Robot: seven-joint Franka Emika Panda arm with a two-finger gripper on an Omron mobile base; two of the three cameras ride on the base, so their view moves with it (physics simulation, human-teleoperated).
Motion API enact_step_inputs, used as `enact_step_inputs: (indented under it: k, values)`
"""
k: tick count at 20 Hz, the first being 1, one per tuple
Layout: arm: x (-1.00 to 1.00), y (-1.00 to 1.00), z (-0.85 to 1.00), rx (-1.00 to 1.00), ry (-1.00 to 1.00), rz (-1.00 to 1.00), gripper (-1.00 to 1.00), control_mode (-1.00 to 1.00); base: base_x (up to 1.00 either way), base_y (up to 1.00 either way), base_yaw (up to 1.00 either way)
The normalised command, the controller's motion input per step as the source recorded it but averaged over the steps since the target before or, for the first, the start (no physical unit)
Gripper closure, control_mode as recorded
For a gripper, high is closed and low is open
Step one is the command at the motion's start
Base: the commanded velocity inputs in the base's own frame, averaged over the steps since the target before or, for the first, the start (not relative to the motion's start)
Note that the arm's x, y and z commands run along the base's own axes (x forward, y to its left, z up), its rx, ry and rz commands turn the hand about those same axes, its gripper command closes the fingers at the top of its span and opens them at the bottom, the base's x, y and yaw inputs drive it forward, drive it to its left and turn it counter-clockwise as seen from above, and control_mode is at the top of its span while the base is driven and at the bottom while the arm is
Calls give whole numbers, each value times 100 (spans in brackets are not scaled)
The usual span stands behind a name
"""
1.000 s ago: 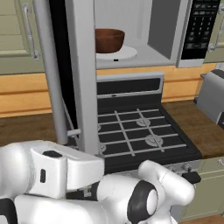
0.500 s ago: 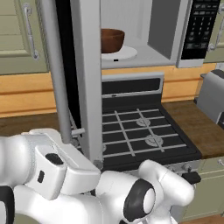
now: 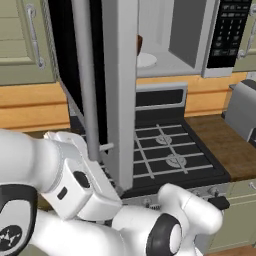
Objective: Open the microwave, place the bowl with waffle inside the microwave, then close the microwave door and turn it on.
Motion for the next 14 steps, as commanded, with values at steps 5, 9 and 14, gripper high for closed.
enact_step_inputs:
  k: [5,9,14]
  values:
    - [100,-16,-71,0,-65,-16,-100,-100,0,0,0]
    - [100,-34,-78,-1,-55,-20,-100,-100,0,0,0]
    - [100,-38,-32,-9,-42,-10,-100,-100,0,0,0]
